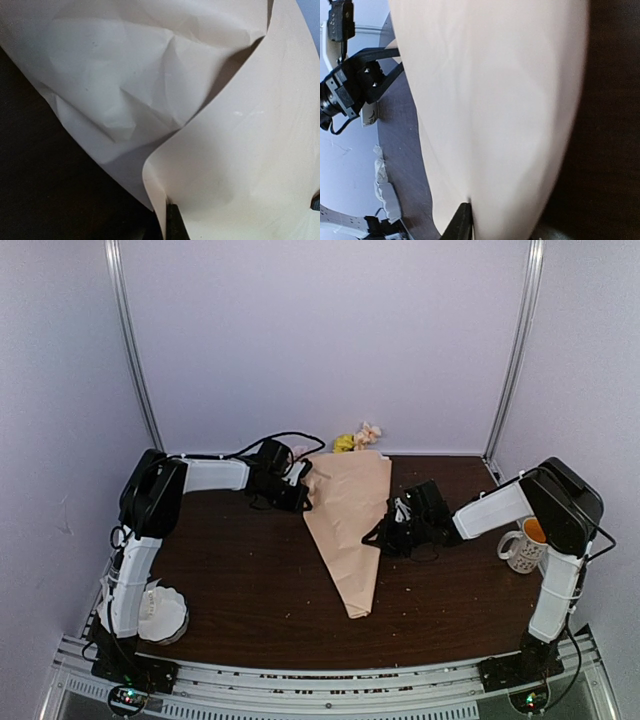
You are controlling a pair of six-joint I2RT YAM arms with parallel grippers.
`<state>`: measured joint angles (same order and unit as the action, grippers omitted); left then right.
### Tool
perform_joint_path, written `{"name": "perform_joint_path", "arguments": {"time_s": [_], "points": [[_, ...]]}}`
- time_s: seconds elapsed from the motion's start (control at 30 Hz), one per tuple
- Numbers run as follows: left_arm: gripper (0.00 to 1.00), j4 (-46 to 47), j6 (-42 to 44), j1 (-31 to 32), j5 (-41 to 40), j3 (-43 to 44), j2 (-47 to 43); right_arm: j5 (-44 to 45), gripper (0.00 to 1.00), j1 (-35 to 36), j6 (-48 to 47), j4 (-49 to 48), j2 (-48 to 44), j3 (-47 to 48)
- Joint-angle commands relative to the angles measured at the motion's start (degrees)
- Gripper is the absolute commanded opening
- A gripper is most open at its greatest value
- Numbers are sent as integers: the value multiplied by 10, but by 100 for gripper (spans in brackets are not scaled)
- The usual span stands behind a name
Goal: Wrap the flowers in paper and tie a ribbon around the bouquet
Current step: Pick up the folded bouquet from the center of the board, then pick up the ribbon from the corner of the board.
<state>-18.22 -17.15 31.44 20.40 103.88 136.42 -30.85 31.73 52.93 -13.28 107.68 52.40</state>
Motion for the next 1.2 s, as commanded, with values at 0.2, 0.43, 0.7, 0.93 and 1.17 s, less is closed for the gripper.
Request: {"name": "perform_joint_path", "arguments": {"time_s": [0.2,0.43,0.7,0.93,1.17], "points": [[2,-24,-13,-13,-5,20,-2,-8,0,-3,3,-25,-5,-4],[35,-50,11,-13,-56,19,-64,-4,0,-3,-4,-19,-11,-8],[61,-152,25,-21,-186,-31,-223,21,0,-3,-40,61,-14,16],[65,-283,-45,-80,-235,-137,-341,44,0,0,-66,107,-20,34],[65,-367,-83,-164,-234,-259,-437,46,0,5,-99,135,-24,52]]}}
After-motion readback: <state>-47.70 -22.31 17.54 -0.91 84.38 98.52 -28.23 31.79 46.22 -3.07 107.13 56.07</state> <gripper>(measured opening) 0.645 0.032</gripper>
